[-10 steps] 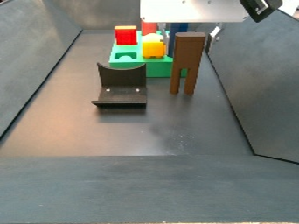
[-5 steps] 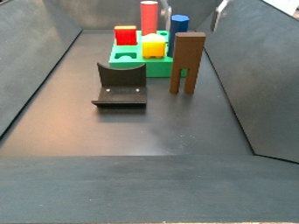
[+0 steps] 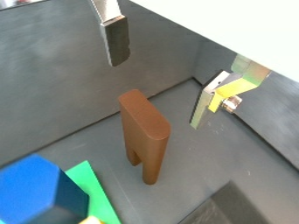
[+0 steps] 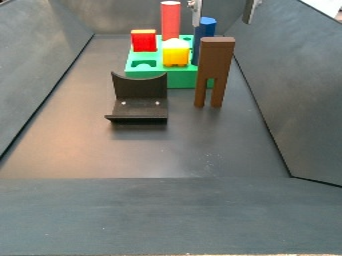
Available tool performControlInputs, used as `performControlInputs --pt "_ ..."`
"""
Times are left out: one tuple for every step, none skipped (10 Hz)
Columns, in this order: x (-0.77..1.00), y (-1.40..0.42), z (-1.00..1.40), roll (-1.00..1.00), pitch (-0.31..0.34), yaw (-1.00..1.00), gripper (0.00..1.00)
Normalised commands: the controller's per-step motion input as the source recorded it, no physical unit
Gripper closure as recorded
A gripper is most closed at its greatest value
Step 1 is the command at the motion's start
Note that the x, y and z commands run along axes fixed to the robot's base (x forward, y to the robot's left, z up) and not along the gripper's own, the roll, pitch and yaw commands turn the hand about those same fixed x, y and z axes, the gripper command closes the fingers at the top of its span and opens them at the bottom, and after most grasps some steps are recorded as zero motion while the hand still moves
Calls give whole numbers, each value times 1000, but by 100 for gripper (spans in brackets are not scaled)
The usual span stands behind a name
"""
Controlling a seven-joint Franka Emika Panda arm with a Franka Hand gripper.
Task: Pick up the square-circle object. Move up. Rotate the square-circle object. Move to above the board. Insert the square-circle object.
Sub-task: Rotate the square-circle object.
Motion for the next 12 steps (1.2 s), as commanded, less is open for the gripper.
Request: performControlInputs --pt "30 21 -28 -1 7 1000 0" --pt "32 11 -28 -1 7 1000 0" --pt "33 4 -27 -1 7 1000 0" --pt "33 4 -27 -1 7 1000 0" --pt "33 3 -26 -1 7 1000 0" --pt "33 2 -26 -1 7 1000 0" --pt "33 2 -25 -1 8 1000 0" --pt "33 2 -25 -1 8 1000 0" --pt "34 1 -25 -1 8 1000 0" --pt "34 1 -25 -1 8 1000 0" --pt "34 1 -24 -1 8 1000 0" --pt "34 1 -24 -1 9 1000 0"
